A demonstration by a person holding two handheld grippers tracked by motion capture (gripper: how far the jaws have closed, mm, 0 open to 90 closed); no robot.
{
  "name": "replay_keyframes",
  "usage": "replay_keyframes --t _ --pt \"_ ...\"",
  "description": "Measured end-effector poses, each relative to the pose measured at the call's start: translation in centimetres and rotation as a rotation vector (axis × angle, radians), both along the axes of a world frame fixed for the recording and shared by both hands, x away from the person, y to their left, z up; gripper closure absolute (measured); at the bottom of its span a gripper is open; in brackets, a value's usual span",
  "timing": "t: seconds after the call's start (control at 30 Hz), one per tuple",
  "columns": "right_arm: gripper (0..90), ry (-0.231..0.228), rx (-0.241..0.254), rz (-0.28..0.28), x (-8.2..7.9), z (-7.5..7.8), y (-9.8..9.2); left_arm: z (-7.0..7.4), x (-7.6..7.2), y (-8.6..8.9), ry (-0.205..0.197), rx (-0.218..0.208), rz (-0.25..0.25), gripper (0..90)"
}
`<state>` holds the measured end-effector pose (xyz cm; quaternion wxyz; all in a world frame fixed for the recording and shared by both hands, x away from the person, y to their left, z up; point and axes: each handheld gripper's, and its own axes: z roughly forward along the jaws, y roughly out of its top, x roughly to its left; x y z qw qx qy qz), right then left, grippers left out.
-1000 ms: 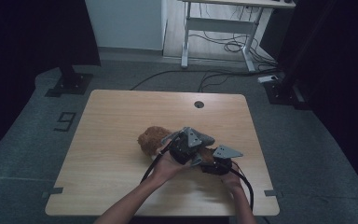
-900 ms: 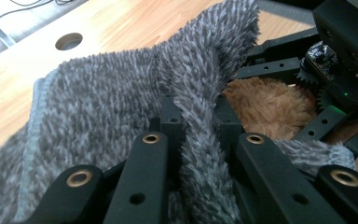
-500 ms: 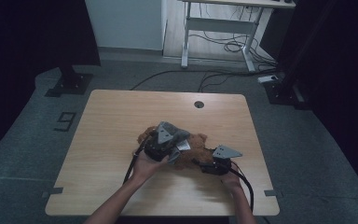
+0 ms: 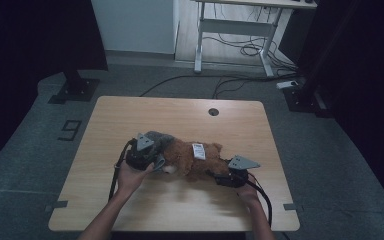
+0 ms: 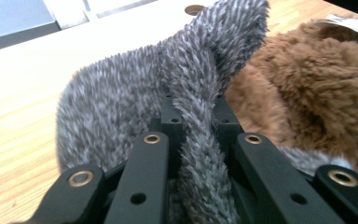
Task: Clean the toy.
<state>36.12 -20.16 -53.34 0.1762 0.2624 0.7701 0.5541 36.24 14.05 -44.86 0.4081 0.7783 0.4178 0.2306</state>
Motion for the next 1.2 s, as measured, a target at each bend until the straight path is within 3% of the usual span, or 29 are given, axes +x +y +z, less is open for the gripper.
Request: replay_keyframes --t 0.13,0.37,0.53,0.67,0.73,0.8,0.9,0.97,1.13,1.2 --pt "40.0 0.004 0.009 -0.001 0.1 0.0 -0.1 1.5 -0.4 -1.6 -0.025 -0.018 -0.048 79.7" --pt "40.0 0.009 0.0 -0.009 0.1 0.1 0.0 4.7 -1.6 -8.7 -0.081 0.002 -0.192 79.7" --pt "40.0 0.009 0.003 -0.006 0.1 0.1 0.0 3.8 -1.6 -13.7 -0.05 0.045 -0.266 79.6" --pt "40.0 0.008 0.001 -0.004 0.1 0.1 0.0 1.4 -1.1 -15.8 -0.023 0.106 -0.264 79.6" --pt "40.0 0.009 -0.001 -0.007 0.1 0.1 0.0 0.4 -0.8 -15.5 -0.009 0.091 -0.259 79.6" --pt "40.0 0.007 -0.009 -0.005 0.1 0.0 0.0 0.5 -0.8 -14.7 -0.004 0.075 -0.258 79.6" --pt "40.0 0.005 -0.005 -0.003 0.1 0.0 0.0 0.8 -0.9 -13.6 -0.027 0.101 -0.232 79.6" --pt "40.0 0.01 -0.001 -0.005 0.1 0.0 -0.1 0.9 -0.7 -12.2 -0.04 0.111 -0.196 79.6" --pt "40.0 0.009 0.002 -0.003 0.1 0.0 0.0 0.5 0.3 -7.9 -0.025 0.047 -0.108 79.2" --pt "40.0 0.004 0.002 -0.004 0.1 -0.1 0.0 0.7 0.7 -6.2 -0.026 0.045 -0.067 79.2"
